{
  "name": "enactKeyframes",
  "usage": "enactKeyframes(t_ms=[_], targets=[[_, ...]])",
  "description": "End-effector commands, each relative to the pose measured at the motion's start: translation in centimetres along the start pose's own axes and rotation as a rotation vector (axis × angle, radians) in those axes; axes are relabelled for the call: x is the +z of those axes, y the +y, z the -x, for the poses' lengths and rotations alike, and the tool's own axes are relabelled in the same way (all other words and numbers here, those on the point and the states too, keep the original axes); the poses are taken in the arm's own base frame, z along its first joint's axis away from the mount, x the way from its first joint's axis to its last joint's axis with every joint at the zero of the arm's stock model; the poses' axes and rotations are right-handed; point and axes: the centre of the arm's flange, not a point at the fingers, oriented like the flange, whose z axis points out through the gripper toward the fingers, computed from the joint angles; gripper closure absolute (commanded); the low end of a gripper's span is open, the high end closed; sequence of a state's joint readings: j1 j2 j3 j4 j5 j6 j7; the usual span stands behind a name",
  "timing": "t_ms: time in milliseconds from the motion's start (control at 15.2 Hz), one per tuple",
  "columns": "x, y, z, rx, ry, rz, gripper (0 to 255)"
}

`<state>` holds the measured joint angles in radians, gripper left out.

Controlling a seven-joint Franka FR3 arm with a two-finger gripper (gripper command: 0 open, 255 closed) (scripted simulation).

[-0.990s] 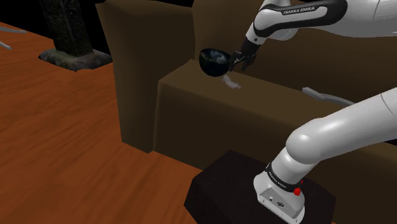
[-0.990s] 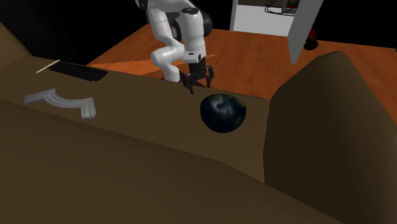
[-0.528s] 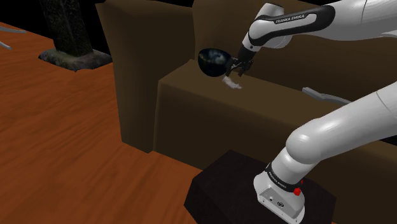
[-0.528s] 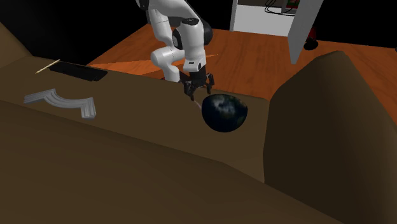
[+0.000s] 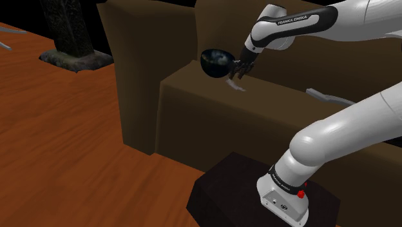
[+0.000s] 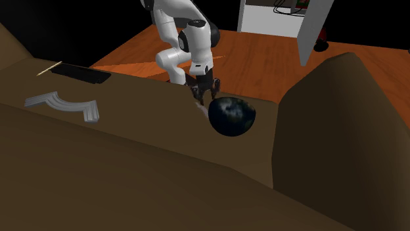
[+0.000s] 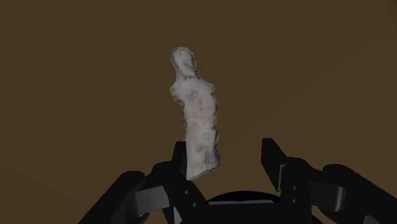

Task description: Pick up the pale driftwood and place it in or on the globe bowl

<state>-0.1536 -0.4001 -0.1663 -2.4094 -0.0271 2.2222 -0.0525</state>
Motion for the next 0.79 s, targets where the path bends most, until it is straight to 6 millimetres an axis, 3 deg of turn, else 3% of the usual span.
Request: enactKeyframes(t_ms=[0, 528, 594, 726], targets=[[0.0, 0.0, 0.0, 0.0, 0.0, 0.0, 255], [0.0, 0.0, 0.0, 0.0, 0.0, 0.0, 255], [0.0, 0.0, 0.0, 0.0, 0.0, 0.0, 0], [1.7, 0.6, -4.1, 0.009, -0.166, 0.064, 0]])
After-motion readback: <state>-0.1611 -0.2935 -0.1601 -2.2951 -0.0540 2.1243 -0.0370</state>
